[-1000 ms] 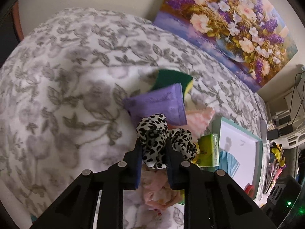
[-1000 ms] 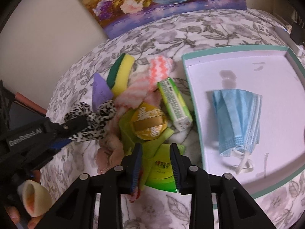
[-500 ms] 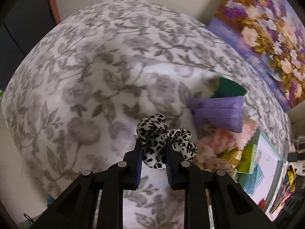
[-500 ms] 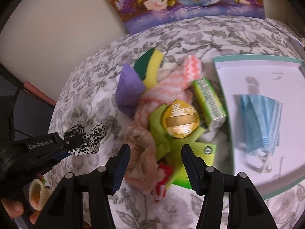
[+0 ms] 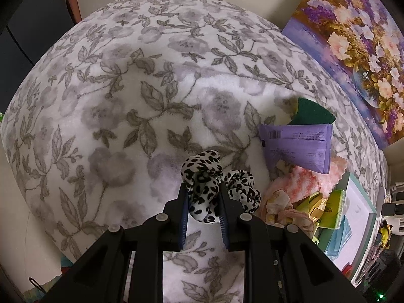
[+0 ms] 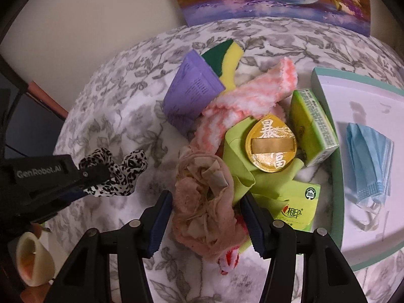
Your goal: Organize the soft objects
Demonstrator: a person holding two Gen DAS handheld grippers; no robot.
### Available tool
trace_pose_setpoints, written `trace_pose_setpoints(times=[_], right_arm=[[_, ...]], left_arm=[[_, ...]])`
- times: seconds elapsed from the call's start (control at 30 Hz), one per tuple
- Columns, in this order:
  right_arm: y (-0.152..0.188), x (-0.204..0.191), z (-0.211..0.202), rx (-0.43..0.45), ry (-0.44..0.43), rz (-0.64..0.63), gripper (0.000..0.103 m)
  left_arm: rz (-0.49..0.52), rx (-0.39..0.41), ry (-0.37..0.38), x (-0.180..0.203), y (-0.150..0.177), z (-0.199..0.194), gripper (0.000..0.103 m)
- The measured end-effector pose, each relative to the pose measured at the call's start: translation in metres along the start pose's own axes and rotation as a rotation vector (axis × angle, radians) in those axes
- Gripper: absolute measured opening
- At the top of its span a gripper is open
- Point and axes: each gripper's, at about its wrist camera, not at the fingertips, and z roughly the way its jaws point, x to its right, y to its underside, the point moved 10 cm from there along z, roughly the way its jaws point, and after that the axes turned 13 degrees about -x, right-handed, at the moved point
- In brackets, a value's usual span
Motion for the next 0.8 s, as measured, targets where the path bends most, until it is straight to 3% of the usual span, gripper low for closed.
trace_pose_setpoints(times=[0.2, 0.33, 0.47, 0.8], right_arm=[[-0.001, 0.002, 0.004, 0.005, 0.047, -0.012, 0.049], [0.0, 0.005, 0.003, 0.004, 0.06, -0.017, 0.036], [-0.002, 0.003, -0.005, 0.015, 0.031, -0.022, 0.028], [-0.006, -0.004, -0.039, 0.078, -0.042, -0.037, 0.023]], left_arm=[[-0.004, -0.006, -0.007, -0.001, 0.0, 0.002, 0.023], [-0.004, -0.01, -0.005, 0.0, 0.0, 0.003, 0.023], [-0.003, -0.006, -0.005, 0.001, 0.0, 0.003, 0.023], [0.012, 0.034, 0.0, 0.005, 0.001, -0.012, 0.023]])
